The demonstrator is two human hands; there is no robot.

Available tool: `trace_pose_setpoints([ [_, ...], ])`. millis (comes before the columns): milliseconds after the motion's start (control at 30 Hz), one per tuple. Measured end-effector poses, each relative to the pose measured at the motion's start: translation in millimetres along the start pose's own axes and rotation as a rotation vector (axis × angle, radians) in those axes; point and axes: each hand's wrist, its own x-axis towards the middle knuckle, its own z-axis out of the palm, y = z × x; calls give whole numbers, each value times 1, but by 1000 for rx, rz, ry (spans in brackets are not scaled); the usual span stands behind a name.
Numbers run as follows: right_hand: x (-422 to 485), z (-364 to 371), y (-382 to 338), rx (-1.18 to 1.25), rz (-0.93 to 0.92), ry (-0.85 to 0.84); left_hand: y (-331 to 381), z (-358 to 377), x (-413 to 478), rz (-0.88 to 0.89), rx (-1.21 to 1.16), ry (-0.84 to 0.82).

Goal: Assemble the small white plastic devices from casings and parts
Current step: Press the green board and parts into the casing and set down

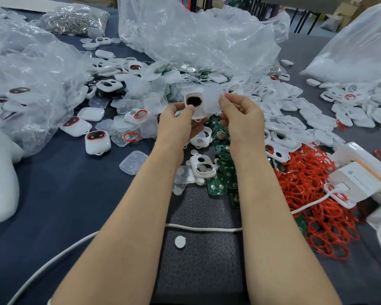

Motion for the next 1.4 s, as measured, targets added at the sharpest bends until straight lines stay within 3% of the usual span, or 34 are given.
trace_pose_setpoints([
  [167, 2, -5, 0, 22, 44, -35, 1, -1, 0, 13, -12, 22],
  [333, 6, -8, 2, -108, 33, -132, 3, -1, -1, 27, -3, 35],
  [967, 5, -13, -2, -243, -146, -55, -1, -1, -1, 35, 156, -82],
  [1400, 4, -8, 1, -352, -227, -161, -7, 2, 2, 48, 336, -147],
])
